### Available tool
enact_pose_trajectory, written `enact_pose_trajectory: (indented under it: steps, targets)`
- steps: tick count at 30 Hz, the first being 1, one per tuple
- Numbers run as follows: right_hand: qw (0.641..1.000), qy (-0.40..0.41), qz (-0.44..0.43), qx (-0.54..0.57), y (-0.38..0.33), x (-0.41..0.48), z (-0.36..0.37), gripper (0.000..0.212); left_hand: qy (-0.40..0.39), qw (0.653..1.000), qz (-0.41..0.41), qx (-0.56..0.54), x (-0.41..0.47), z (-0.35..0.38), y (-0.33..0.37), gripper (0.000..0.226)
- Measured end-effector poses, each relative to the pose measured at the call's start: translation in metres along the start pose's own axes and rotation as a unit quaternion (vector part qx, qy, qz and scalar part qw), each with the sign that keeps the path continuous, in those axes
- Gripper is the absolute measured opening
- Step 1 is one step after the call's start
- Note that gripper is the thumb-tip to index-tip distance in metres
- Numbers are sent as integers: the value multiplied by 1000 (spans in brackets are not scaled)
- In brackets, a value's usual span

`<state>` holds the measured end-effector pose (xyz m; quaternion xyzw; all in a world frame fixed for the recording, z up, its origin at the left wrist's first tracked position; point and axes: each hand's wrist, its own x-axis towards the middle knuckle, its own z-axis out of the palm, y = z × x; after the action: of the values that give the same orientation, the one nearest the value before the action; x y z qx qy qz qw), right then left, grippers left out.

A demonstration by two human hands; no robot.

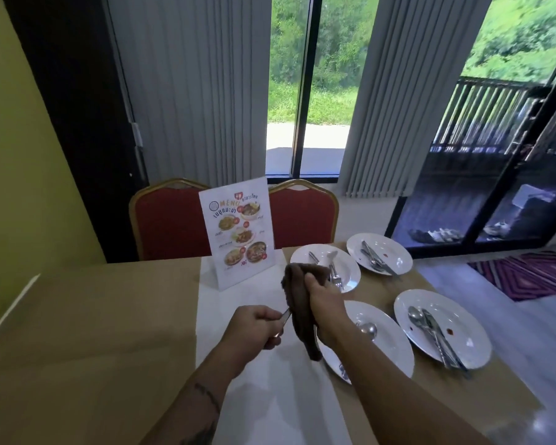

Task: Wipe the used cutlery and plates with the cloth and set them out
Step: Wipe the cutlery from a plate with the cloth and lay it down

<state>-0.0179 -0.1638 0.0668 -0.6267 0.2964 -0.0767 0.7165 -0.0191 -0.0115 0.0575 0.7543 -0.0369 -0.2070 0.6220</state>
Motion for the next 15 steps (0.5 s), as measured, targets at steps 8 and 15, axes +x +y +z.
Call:
enact_pose_trajectory:
  steps: [8, 15]
  targets:
    - [998, -9, -38, -59, -13, 7, 6, 18, -8, 998, -23, -52, 6, -12, -10, 7]
    - [996, 29, 22, 79, -13, 22, 12, 14, 16, 999, -35, -25, 10, -9, -14, 8]
